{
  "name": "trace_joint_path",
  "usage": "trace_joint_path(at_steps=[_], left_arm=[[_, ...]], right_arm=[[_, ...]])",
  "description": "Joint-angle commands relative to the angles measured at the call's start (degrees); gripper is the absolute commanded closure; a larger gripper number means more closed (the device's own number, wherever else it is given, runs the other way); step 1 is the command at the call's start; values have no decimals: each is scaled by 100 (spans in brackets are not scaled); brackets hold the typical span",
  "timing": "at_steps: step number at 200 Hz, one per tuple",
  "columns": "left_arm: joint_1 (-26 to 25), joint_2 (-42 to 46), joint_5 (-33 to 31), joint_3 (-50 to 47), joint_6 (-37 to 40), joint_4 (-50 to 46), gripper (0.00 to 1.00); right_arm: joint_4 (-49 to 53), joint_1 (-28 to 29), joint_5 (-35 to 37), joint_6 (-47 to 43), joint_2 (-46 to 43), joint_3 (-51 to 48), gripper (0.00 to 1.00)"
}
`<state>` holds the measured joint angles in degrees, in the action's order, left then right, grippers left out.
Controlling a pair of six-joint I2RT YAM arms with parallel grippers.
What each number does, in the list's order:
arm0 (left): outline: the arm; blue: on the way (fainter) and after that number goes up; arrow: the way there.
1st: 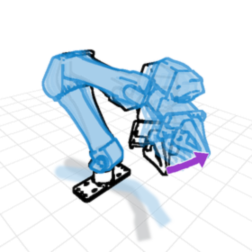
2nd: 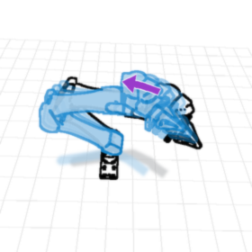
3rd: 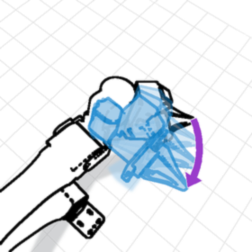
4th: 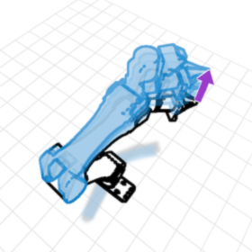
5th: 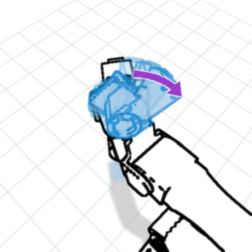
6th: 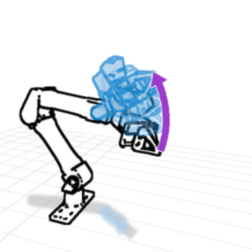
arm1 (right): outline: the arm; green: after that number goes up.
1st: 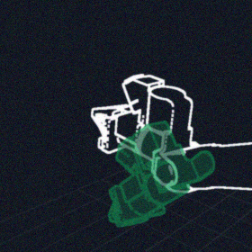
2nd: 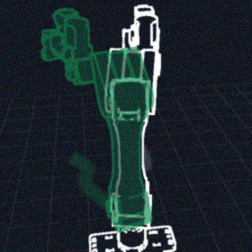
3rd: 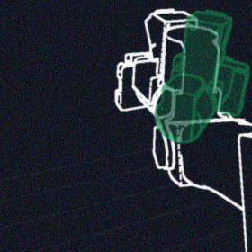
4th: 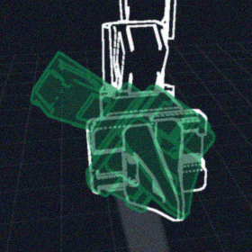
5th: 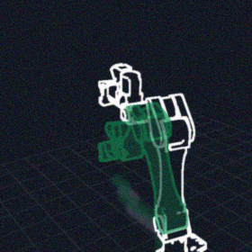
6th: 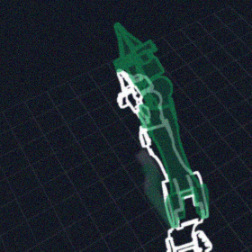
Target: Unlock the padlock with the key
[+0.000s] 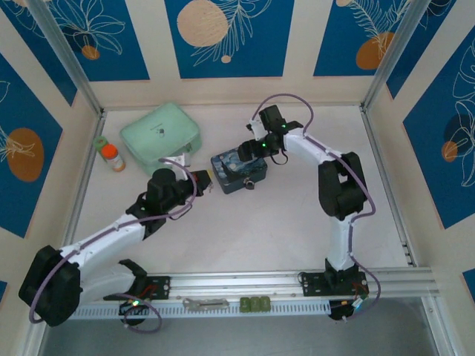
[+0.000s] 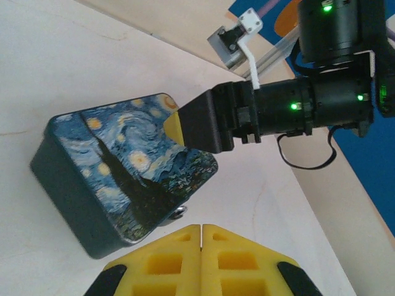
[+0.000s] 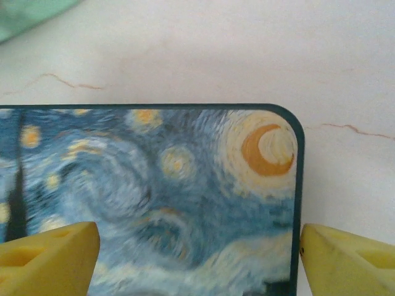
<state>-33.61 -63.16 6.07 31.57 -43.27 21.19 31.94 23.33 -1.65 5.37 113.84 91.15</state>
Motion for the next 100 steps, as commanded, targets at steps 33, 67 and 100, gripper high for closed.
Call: trace_joint_path(at_steps=[33,67,100], left_arm=[[66,-512,624,351,-589,922,100],[73,-820,1016,382,-880,1527,100],[81,-1174,1622,280,-1262,2806,100]], right_arm=[[-1050,363,-864,575,-2355,-1512,15],[-2745,534,-2265,1623,-3258,-2916,19],[-4038,656,-2830,2422,-3463,-3556,29]])
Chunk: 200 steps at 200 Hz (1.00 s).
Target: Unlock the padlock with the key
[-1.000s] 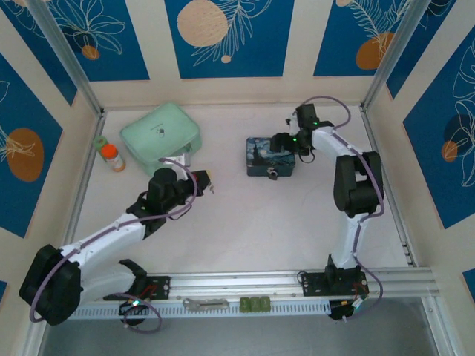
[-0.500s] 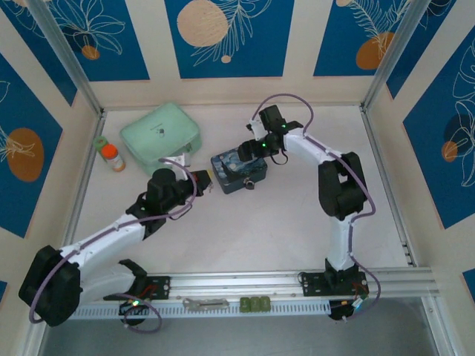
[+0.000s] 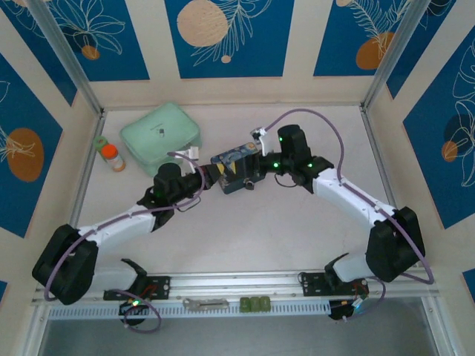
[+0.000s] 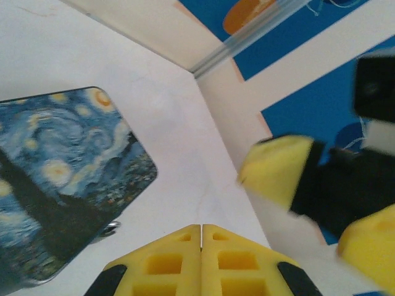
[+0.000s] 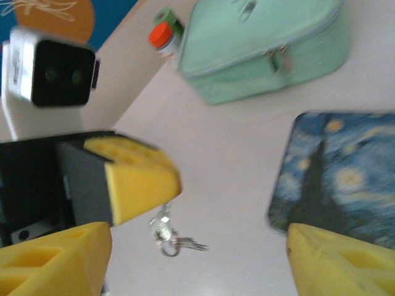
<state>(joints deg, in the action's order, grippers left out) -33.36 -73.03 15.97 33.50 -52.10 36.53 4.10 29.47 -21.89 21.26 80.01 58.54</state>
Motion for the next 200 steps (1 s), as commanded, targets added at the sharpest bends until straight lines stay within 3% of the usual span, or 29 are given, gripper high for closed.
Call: trace_joint_path(at_steps=[1,38,87,200], left_arm=[[58,-199,647,87,-393,1301,100],[49,-353,769,-28,-707,1945,100],[51,-216,524,-140,-753,2040,100],[49,-185,65,-352,-1003,2557,100]], right_arm=[[-1276,41,-812,843,-81,-302,29],[-1639,-1,-1065,1067,58,-447,36],[-2404,-21,-1373,1612,138,-713,47],[-2875,144,-1502,1987,370,-773,65]])
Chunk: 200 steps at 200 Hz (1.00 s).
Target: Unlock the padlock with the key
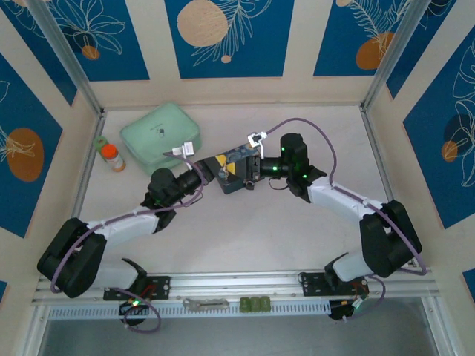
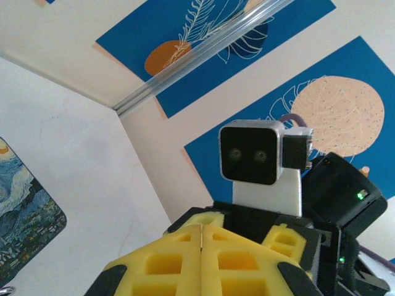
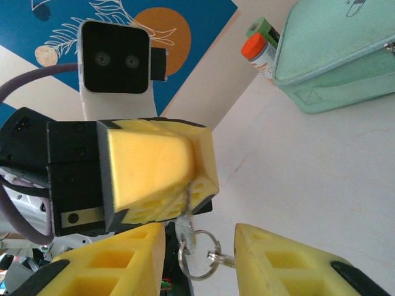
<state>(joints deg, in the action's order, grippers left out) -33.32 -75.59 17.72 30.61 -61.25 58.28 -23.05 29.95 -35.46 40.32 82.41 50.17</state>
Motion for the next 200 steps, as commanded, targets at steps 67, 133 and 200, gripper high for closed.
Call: trace_joint_path(at_steps=[67,133,200], left_arm=[[37,-80,-275,-247,-342,777,100],[32,-132,-409,-386,-480,1105,100],[17,409,-500,-539,177,-356,38]], right_arm=[[-571,207,-231,392,336,140,76],[-1061,287,-195,742,530,77,93],[1206,-70,199,-370,-54,327,100]])
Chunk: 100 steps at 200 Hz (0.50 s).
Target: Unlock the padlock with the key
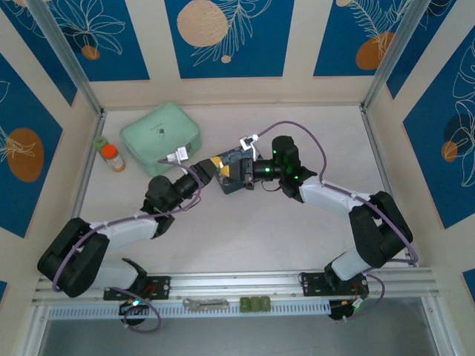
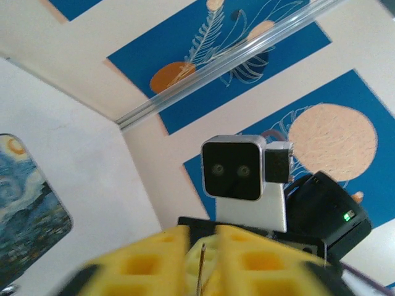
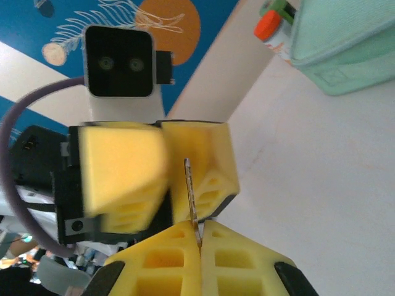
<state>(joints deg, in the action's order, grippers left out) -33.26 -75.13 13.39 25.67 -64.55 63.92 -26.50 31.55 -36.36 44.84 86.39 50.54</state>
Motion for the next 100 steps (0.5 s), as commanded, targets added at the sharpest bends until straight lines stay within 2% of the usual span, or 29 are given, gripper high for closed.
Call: trace_joint_path(at_steps=[1,5,11,30,45,76,100], left_arm=[[11,383,-83,-45,533,-998,37],[-8,454,-128,-57,655,-1252,33],[-37,557,-208,-83,856,-1560,31],[-168,824,-488,-48,1491,-2737,32],[-351,857,-690,-19,1792,-3261,33],[-854,192,-861,105,1903,-3179,33],[-1291,-752,-925,449,1950,-2793,32]], right_arm=[[1639,-238,319,-869,-471,299,100],[1973,-268,478,-1040,-542,334,100],[2554,-314,772,-1302,-636,401,100],[3906,-468,1689,-1914,-822,506,100],[4653,-642,2363,-2104,-828,528,100],[5288,-1064,3223,-2156,-742,415,100],[5292,-1350,3293,-2087,-787,351,100]])
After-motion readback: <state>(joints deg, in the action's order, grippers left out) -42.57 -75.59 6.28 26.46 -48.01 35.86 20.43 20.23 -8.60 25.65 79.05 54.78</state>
